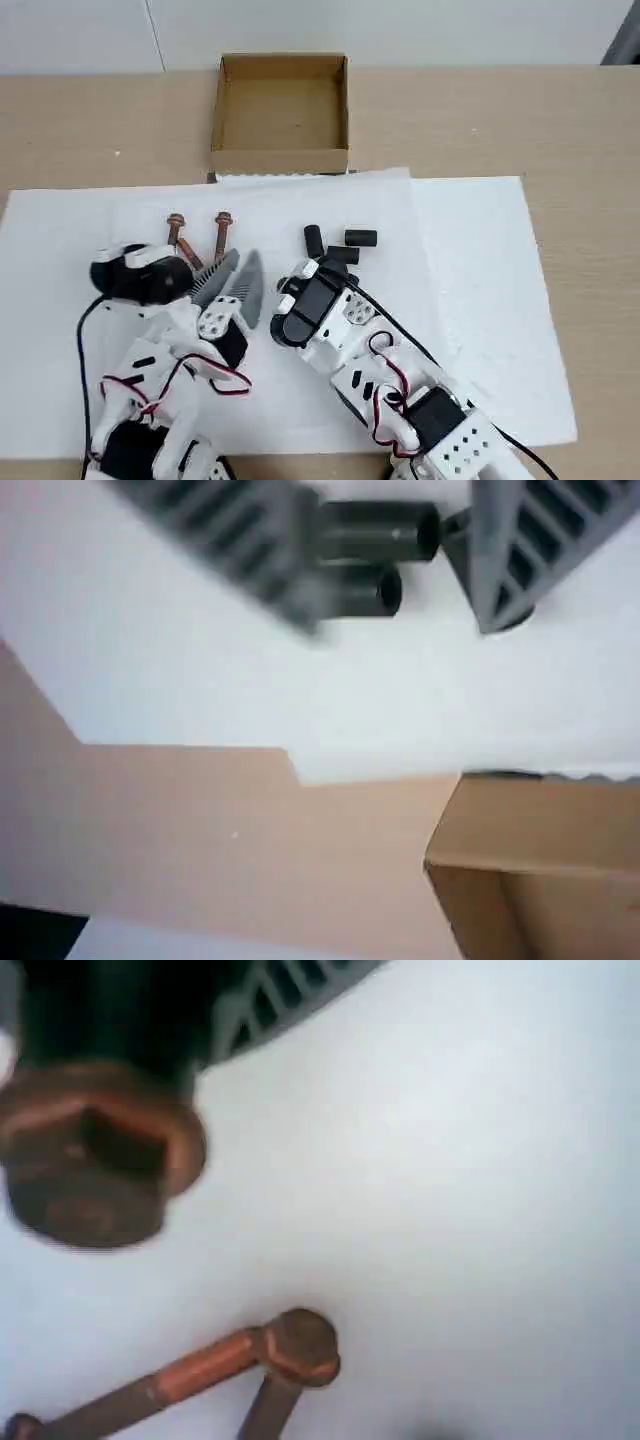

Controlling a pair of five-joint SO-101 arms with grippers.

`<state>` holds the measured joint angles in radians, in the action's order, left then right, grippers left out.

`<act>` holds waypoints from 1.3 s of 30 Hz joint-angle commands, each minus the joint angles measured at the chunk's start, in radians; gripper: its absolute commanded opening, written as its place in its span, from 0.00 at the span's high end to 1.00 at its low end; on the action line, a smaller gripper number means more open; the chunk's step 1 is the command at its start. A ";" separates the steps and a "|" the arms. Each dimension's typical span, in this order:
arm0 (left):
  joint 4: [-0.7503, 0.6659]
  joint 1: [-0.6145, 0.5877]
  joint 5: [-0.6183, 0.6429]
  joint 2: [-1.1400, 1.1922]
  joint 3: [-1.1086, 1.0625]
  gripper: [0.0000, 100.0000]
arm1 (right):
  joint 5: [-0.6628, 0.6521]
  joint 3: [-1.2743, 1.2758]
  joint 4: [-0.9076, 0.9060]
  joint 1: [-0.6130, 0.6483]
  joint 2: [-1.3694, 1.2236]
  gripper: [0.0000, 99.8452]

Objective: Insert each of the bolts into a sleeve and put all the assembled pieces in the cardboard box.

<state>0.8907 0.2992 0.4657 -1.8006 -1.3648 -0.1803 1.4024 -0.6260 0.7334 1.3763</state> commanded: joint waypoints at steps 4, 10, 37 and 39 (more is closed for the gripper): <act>0.003 -0.069 -0.058 -0.009 0.039 0.99 | -0.003 -0.043 -0.044 -0.150 0.010 1.00; 0.048 -0.264 -0.258 -0.005 -0.070 0.99 | 0.124 -0.078 -0.219 -0.282 0.007 1.00; 0.083 -0.341 -0.390 -0.009 -0.286 0.99 | 0.230 -1.119 -0.318 -0.401 -0.944 1.00; 0.083 -0.341 -0.390 -0.009 -0.286 0.99 | 0.232 -1.231 -0.318 -0.407 -1.043 1.00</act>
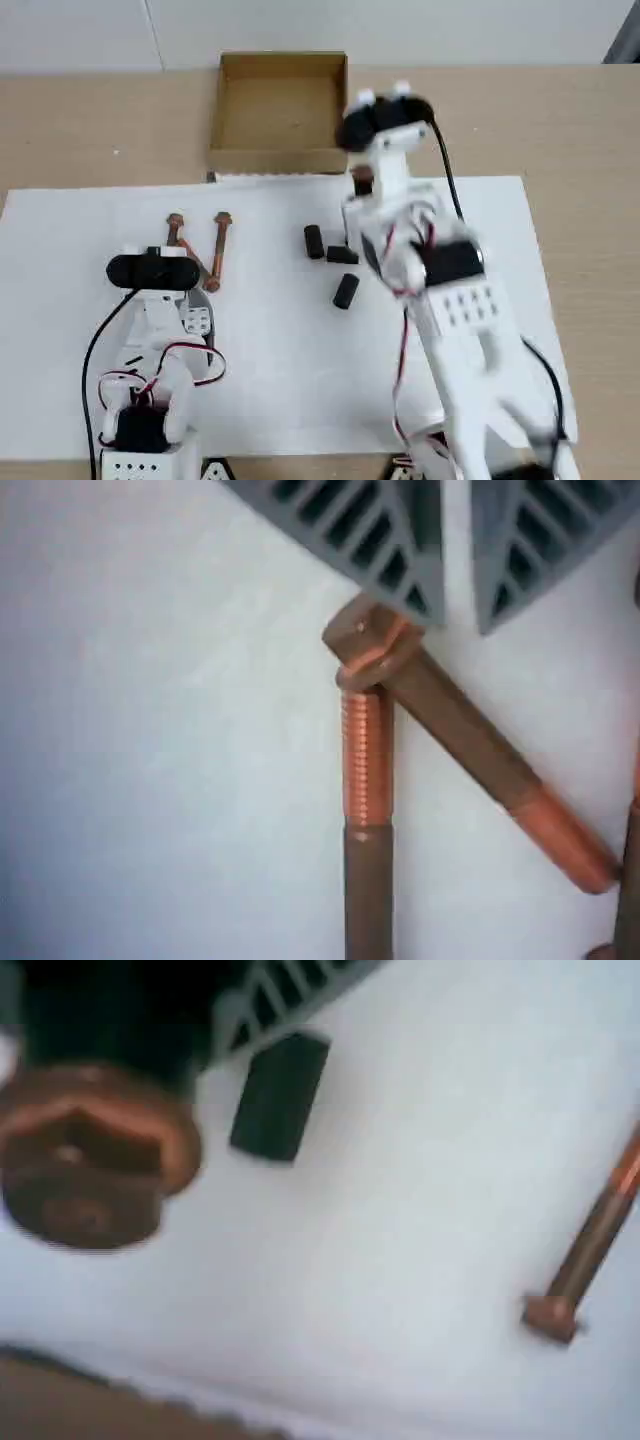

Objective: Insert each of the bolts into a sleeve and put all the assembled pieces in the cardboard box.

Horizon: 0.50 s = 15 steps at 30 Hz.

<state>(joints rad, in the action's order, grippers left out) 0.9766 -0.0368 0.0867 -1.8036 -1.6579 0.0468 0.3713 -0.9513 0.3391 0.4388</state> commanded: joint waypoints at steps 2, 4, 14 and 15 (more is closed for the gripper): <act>-0.003 -0.005 -0.011 -0.006 0.007 0.99 | 0.005 -0.308 0.007 -0.015 -0.206 1.00; -0.003 -0.005 -0.009 -0.006 0.007 0.99 | 0.005 -0.416 0.007 -0.016 -0.308 1.00; -0.003 -0.006 -0.006 -0.006 0.007 0.99 | 0.000 -0.921 0.007 -0.016 -0.782 1.00; -0.003 -0.006 -0.006 -0.006 0.007 0.99 | -0.011 -0.970 0.007 -0.016 -0.825 1.00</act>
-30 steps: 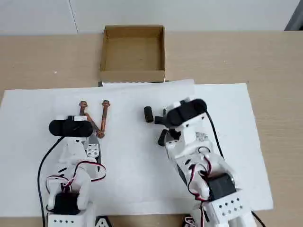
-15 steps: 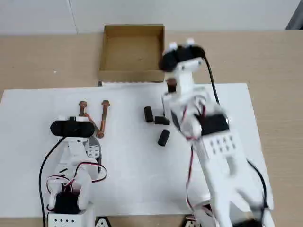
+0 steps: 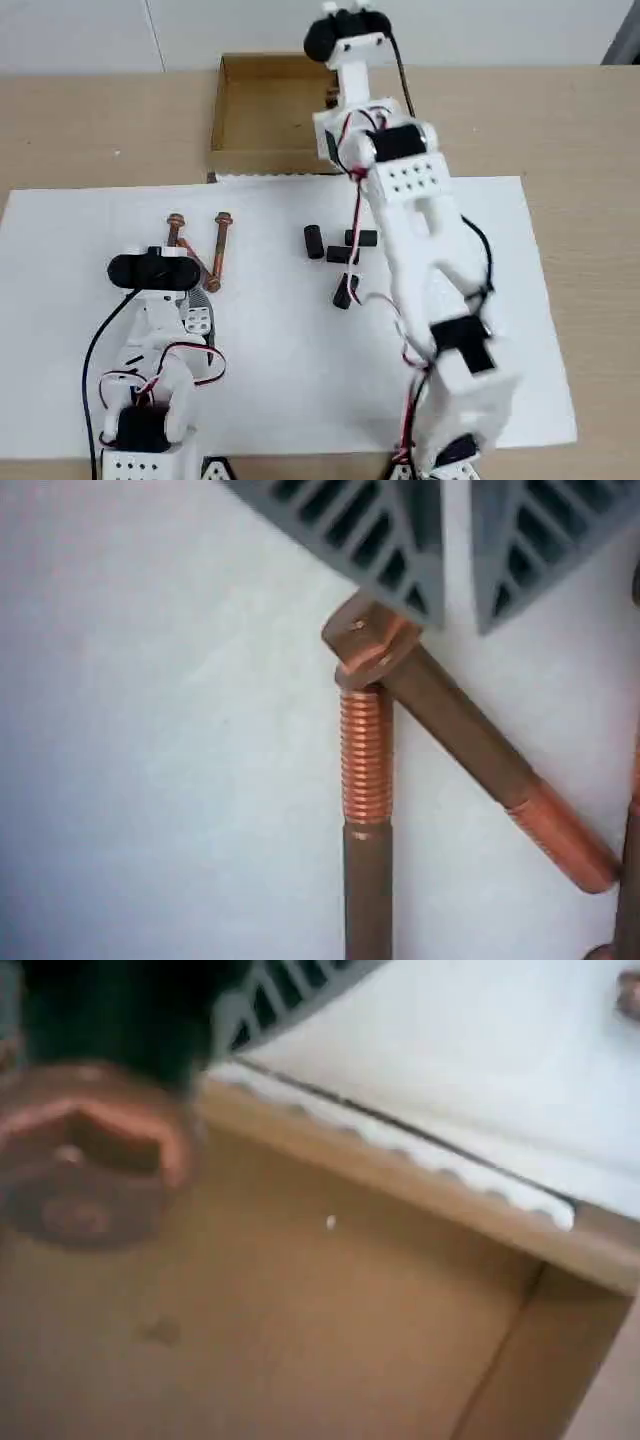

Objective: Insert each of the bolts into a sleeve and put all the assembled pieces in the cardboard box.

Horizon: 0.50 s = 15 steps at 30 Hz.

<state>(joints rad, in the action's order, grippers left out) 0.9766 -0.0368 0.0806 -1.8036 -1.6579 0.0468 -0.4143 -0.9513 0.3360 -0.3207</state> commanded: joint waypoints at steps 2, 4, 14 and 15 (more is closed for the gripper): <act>-0.003 -0.006 0.000 -0.006 0.007 0.99 | -0.051 -0.275 0.007 -0.012 -0.140 1.00; -0.003 -0.006 0.000 -0.006 0.007 0.99 | -0.077 -0.367 0.007 -0.008 -0.216 1.00; -0.003 -0.006 0.000 -0.006 0.007 0.99 | -0.126 -0.767 -0.001 -0.012 -0.538 0.99; -0.003 -0.006 0.000 -0.006 0.007 0.99 | -0.140 -0.796 -0.001 -0.010 -0.562 0.99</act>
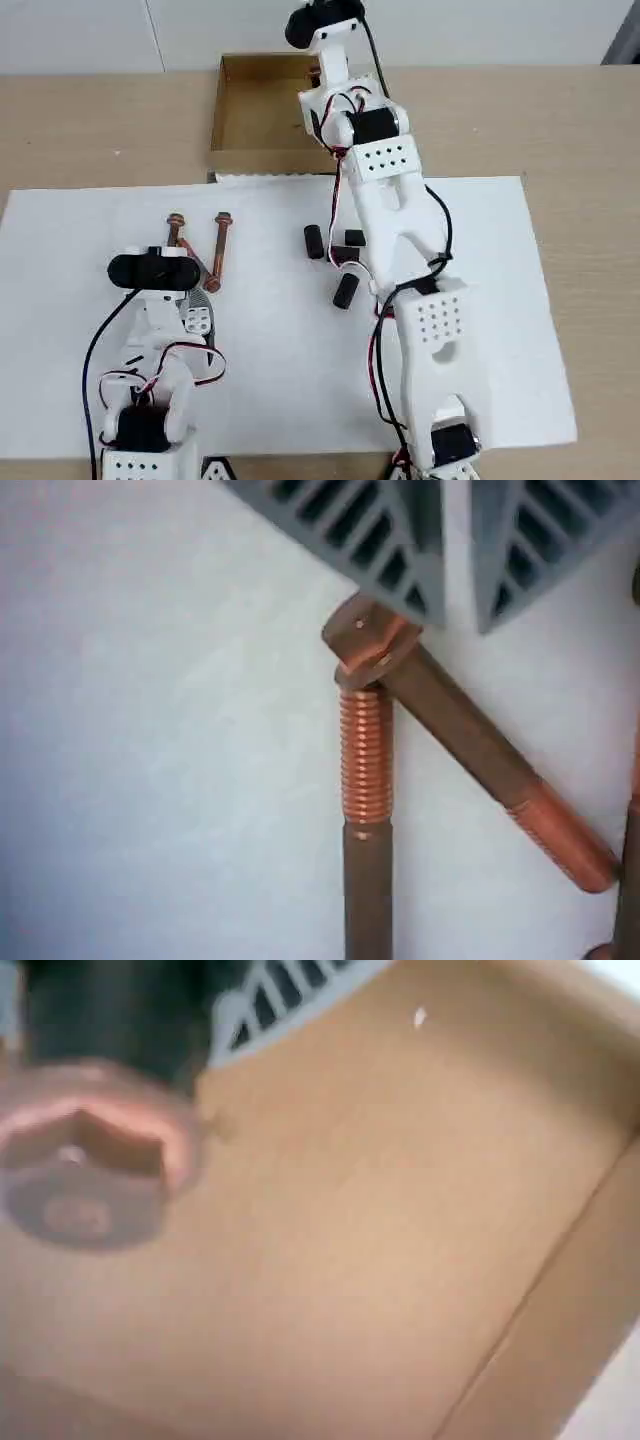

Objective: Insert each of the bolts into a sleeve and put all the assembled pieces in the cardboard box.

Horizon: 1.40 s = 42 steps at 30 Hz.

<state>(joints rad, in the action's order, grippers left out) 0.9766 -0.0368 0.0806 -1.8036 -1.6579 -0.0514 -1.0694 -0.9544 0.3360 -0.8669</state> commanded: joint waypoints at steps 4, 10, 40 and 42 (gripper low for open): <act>-0.003 -0.008 0.000 -0.006 0.007 0.99 | -0.057 -0.216 -0.001 -0.007 -0.084 0.97; -0.003 -0.008 0.000 -0.008 0.007 0.99 | -0.057 -0.238 -0.076 -0.007 -0.091 0.87; -0.003 -0.006 0.000 -0.008 0.007 0.99 | -0.051 -0.617 -0.645 0.010 0.001 0.90; -0.003 -0.006 0.000 -0.008 0.007 0.99 | -0.051 -0.614 -0.700 0.010 0.005 0.90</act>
<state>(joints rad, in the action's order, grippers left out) 0.9766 -0.0399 0.0806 -1.8036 -1.6579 -0.1005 -1.6157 -1.5881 0.3376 -0.9344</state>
